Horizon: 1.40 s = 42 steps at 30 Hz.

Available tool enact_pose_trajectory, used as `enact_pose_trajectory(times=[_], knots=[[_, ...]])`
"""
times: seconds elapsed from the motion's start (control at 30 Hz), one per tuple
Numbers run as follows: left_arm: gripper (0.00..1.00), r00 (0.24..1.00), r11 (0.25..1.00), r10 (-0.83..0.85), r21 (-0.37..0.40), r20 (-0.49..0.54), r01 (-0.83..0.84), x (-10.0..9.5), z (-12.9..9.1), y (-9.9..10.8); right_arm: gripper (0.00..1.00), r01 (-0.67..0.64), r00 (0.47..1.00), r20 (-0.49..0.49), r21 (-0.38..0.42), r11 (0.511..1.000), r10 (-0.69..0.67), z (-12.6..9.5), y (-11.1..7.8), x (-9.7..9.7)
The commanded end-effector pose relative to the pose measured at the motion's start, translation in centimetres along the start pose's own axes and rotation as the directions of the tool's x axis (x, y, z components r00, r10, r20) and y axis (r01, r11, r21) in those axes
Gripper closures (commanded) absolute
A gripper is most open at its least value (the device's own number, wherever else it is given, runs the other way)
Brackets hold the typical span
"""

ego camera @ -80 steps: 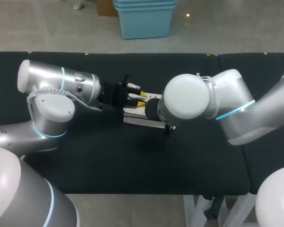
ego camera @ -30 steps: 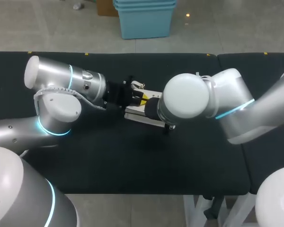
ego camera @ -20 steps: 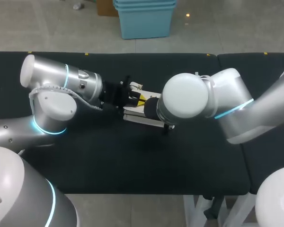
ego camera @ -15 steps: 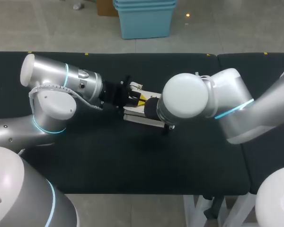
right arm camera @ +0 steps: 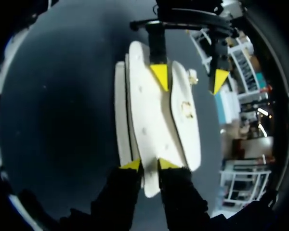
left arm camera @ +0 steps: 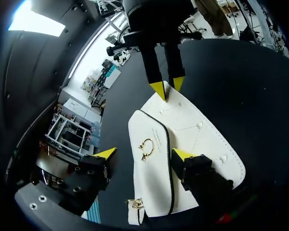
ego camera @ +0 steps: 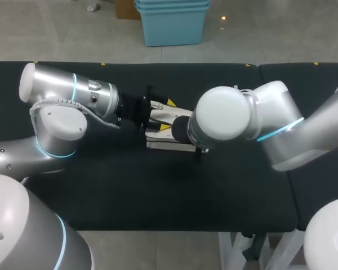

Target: Pick up the bag, open it, inspect its contents, close it, and place it on the opposite side

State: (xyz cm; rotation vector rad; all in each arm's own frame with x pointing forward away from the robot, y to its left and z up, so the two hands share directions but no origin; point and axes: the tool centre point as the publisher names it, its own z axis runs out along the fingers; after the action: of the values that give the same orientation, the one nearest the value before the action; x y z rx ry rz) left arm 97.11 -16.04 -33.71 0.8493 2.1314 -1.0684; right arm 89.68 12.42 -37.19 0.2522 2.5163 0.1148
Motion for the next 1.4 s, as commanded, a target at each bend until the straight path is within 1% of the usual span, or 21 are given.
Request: enact_pose_trajectory(times=[0.03, 0.23, 0.4, 0.5, 0.67, 0.8, 0.87, 1.0, 1.1, 1.2, 1.23, 1.3, 1.4], knots=[[0.0, 1.0, 1.0, -0.015, 0.011, 0.011, 0.015, 0.1, -1.0, -0.5, 0.0, 0.003, 1.0, -0.006, -0.015, 1.0, -0.003, -0.5, -0.6, -0.3], [0.0, 0.999, 0.999, -0.04, 0.019, 0.031, 0.039, -0.9, -1.8, -0.9, 0.0, 0.008, 1.0, -0.013, -0.017, 1.0, -0.008, -1.0, -0.8, -0.5], [0.0, 0.998, 0.999, -0.046, 0.004, 0.039, 0.046, -1.8, -1.7, -0.7, 0.0, 0.011, 1.0, -0.005, -0.017, 1.0, -0.011, -1.4, -0.9, -0.5], [0.0, 0.997, 0.998, -0.062, 0.011, 0.045, 0.061, -1.9, -1.9, -0.7, 0.0, 0.013, 1.0, -0.002, -0.019, 1.0, -0.013, -1.7, -1.0, -0.4], [0.0, 0.998, 0.997, -0.063, 0.047, 0.03, 0.062, -1.5, -2.6, -1.5, 0.0, 0.017, 1.0, 0.008, -0.024, 1.0, -0.017, -2.6, -1.2, -0.9], [0.0, 0.998, 0.997, -0.065, 0.048, -0.02, 0.066, -0.4, -2.8, -2.3, 0.0, 0.023, 1.0, 0.006, -0.03, 0.999, -0.023, -3.1, -1.2, -1.0], [0.0, 0.997, 0.997, -0.071, 0.041, -0.028, 0.072, -0.1, -3.1, -2.5, 0.0, 0.028, 1.0, -0.004, -0.037, 0.999, -0.028, -3.5, -1.2, -1.0], [0.0, 0.992, 0.993, -0.119, 0.009, -0.037, 0.119, 0.1, -4.3, -3.1, 0.0, 0.042, 0.999, -0.023, -0.051, 0.998, -0.044, -4.8, -1.3, -1.7], [0.0, 0.978, 0.98, -0.201, -0.009, -0.051, 0.2, 0.0, -5.1, -3.3, 0.0, 0.049, 0.997, -0.05, -0.068, 0.997, -0.052, -5.6, -1.4, -2.3], [0.0, 0.95, 0.952, -0.305, -0.041, -0.068, 0.303, -0.1, -5.6, -3.2, 0.0, 0.036, 0.993, -0.107, -0.09, 0.995, -0.045, -6.1, -1.6, -2.9], [0.0, 0.929, 0.931, -0.363, -0.07, -0.073, 0.358, -0.2, -5.7, -3.0, 0.0, 0.034, 0.991, -0.128, -0.082, 0.996, -0.045, -6.3, -1.7, -3.2], [0.0, 0.904, 0.907, -0.418, -0.107, -0.09, 0.408, -0.1, -5.9, -2.8, 0.0, 0.024, 0.985, -0.167, -0.094, 0.995, -0.039, -6.6, -1.9, -3.5], [0.0, 0.867, 0.876, -0.479, -0.139, -0.139, 0.462, 0.2, -6.0, -2.8, 0.0, 0.024, 0.974, -0.221, -0.075, 0.997, -0.04, -6.9, -2.1, -3.9]])
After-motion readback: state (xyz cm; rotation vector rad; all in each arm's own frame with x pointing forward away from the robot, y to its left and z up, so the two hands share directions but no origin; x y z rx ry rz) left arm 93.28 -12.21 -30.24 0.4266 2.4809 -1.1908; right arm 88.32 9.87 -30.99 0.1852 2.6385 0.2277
